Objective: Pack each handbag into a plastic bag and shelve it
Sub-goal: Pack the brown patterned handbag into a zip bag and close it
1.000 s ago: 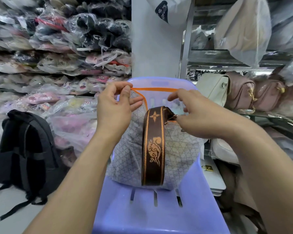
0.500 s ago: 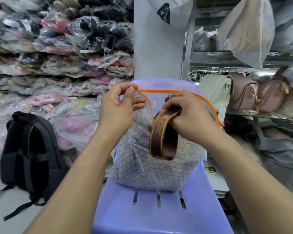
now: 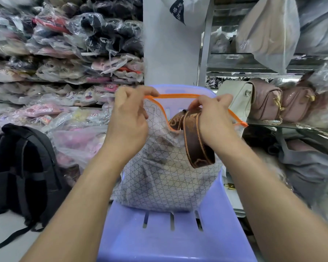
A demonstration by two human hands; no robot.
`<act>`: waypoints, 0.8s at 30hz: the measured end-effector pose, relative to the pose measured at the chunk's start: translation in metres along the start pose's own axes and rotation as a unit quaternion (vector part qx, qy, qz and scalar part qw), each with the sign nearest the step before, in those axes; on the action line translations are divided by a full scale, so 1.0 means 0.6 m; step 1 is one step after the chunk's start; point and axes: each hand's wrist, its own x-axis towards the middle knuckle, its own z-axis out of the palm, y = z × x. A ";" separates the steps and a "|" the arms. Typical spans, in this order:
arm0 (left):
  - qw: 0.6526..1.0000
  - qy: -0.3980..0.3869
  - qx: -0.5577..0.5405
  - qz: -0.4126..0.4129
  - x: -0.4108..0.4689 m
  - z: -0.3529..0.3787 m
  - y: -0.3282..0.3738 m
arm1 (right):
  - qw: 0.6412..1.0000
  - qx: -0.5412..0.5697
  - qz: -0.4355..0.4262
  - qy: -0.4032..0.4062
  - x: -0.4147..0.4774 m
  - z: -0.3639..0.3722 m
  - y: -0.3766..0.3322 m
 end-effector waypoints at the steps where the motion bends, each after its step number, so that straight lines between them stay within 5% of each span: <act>1: 0.998 -0.039 0.047 0.001 -0.001 -0.003 0.005 | 0.997 -0.080 -0.018 -0.005 0.005 0.002 0.004; 4: 0.983 -0.139 0.121 -0.023 -0.007 -0.007 0.020 | 0.982 -0.183 -0.019 -0.038 0.005 0.001 0.005; 10: 0.949 -0.272 0.155 -0.023 -0.031 0.003 0.032 | 0.994 -0.079 0.044 -0.060 0.006 -0.004 0.019; 18: 0.948 -0.123 0.294 0.012 -0.044 0.059 0.004 | 0.950 0.048 -0.017 -0.309 -0.015 -0.050 0.013; 20: 0.945 -0.113 0.307 0.004 -0.045 0.065 0.000 | 0.940 0.110 -0.022 -0.322 -0.016 -0.064 0.015; 24: 0.942 -0.113 0.315 0.011 -0.038 0.060 0.008 | 0.946 0.044 -0.140 -0.290 -0.022 -0.070 0.021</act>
